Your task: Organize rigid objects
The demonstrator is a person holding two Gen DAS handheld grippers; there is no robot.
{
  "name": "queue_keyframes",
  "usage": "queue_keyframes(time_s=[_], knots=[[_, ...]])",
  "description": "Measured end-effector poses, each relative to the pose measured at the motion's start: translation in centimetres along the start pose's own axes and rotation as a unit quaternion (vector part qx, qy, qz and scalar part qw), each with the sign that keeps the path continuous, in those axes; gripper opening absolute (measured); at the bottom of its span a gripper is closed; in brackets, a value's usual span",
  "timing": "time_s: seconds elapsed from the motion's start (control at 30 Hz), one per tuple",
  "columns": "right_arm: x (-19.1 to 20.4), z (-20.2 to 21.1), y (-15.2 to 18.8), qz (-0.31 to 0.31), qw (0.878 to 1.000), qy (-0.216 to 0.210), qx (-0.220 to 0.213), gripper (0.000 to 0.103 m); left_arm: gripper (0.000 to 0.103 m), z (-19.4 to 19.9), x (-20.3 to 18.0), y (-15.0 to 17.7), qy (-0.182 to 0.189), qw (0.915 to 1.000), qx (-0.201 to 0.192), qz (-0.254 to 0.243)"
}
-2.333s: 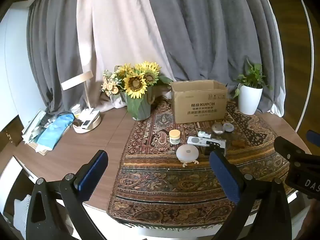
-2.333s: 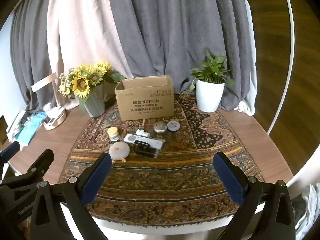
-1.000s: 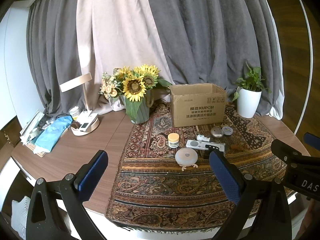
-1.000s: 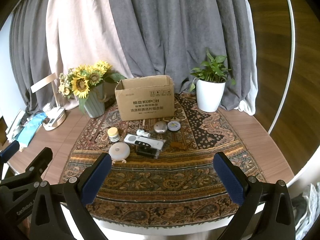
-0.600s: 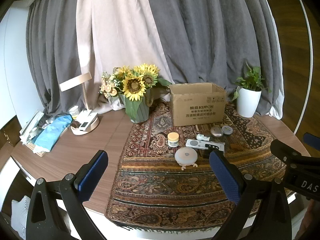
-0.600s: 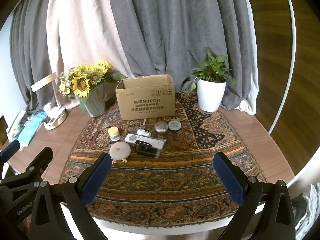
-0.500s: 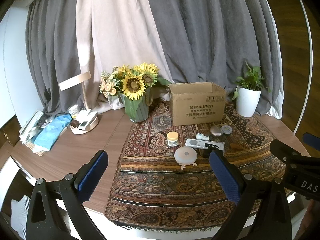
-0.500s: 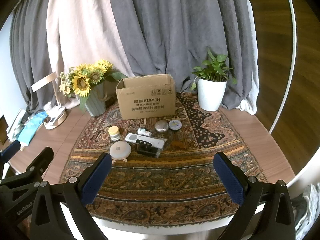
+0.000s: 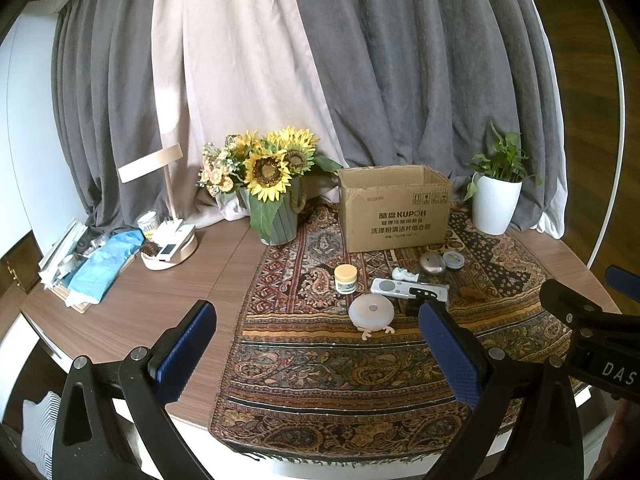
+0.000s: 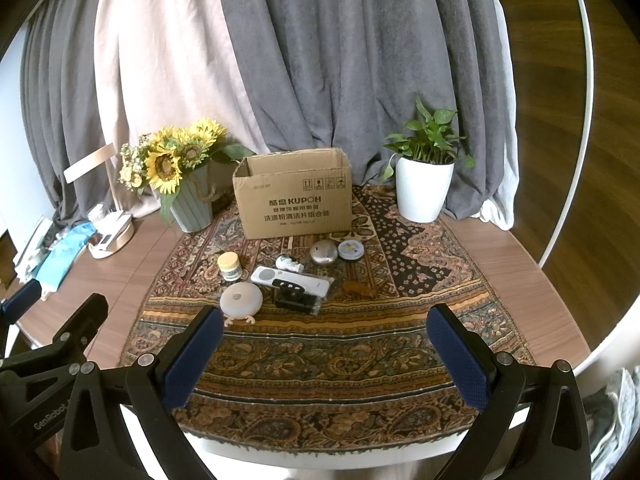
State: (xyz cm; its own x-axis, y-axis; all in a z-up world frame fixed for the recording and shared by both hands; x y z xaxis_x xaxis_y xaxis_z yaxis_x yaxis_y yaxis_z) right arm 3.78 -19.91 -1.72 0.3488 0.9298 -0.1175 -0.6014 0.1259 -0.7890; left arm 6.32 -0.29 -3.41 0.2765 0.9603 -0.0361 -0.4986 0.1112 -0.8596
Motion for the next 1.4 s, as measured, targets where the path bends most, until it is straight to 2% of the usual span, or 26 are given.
queue_keyframes(time_s=[0.6, 0.9, 1.1, 1.23, 1.4], knots=[[0.4, -0.7, -0.1, 0.004, 1.000, -0.010, 0.002, 0.103, 0.103, -0.2, 0.2, 0.1, 0.000, 1.0000, 0.004, 0.001], [0.2, -3.3, 0.2, -0.001, 0.999, -0.033, 0.022, 0.103, 0.103, -2.8, 0.2, 1.3, -0.007, 0.9995, 0.028, -0.009], [1.6, -6.2, 1.2, -0.030, 0.996, -0.040, 0.070, 0.103, 0.103, -6.1, 1.2, 1.1, 0.031, 0.9977, 0.034, -0.050], [2.8, -8.1, 1.1, -0.064, 0.994, -0.009, 0.085, 0.103, 0.103, -8.8, 2.3, 0.8, 0.068, 0.9934, 0.043, -0.081], [4.9, -10.2, 1.7, -0.083, 0.991, 0.015, 0.108, 0.103, 0.103, -12.5, 3.3, 1.6, 0.111, 0.9868, 0.073, -0.092]])
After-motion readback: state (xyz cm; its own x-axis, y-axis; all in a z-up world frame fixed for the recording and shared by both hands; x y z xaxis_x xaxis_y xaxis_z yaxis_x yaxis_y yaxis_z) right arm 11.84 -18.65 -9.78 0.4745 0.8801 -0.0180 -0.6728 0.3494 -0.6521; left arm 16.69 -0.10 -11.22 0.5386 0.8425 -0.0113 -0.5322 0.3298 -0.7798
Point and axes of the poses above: each gripper's, at about its wrist camera, not at the fingertips, and z roughly against the way its jaws point, x to its left, y to its underside, the point moved 7 cm from there along -z, roughly the way its jaws point, and after that the axes turned 14 degrees about y, right-handed, at the moved point
